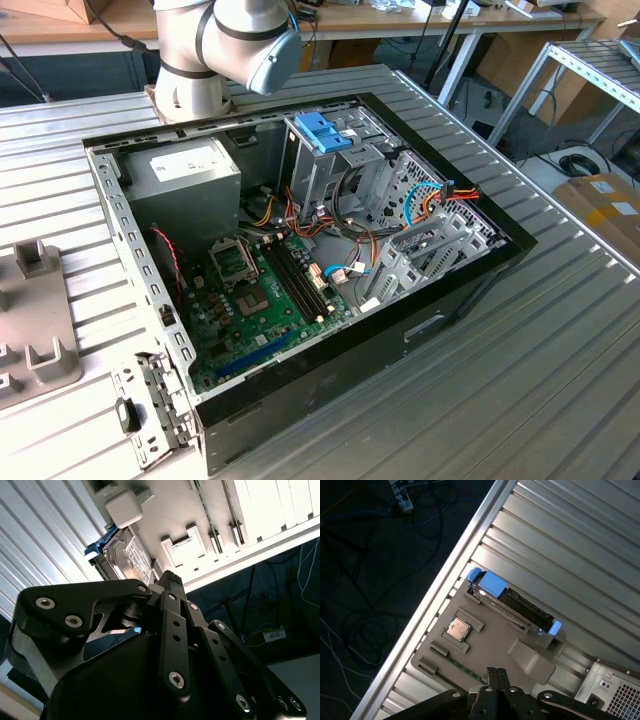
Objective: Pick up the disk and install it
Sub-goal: 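Pick up the disk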
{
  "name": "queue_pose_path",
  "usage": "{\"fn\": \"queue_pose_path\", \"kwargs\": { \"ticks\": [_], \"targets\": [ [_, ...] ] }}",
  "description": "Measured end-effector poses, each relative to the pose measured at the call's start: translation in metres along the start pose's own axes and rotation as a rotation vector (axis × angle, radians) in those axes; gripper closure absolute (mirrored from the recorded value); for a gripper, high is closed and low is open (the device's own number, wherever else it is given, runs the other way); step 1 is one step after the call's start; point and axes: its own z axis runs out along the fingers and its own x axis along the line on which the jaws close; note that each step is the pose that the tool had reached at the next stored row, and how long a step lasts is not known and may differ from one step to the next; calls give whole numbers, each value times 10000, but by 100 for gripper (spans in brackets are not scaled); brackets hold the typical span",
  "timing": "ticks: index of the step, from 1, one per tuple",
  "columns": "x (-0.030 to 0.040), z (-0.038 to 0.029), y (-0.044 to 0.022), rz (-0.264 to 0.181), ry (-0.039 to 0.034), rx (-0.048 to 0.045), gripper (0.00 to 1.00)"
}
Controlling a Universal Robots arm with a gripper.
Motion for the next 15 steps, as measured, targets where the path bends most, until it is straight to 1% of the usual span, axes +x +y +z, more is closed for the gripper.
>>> {"fn": "queue_pose_path", "kwargs": {
  "ticks": [10,11,12,15],
  "targets": [
    [0,0,0,-232,9,-6,90],
    [0,0,0,-283,12,-7,90],
    [0,0,0,-439,18,-11,90],
    [0,0,0,-594,24,-15,90]
  ]
}}
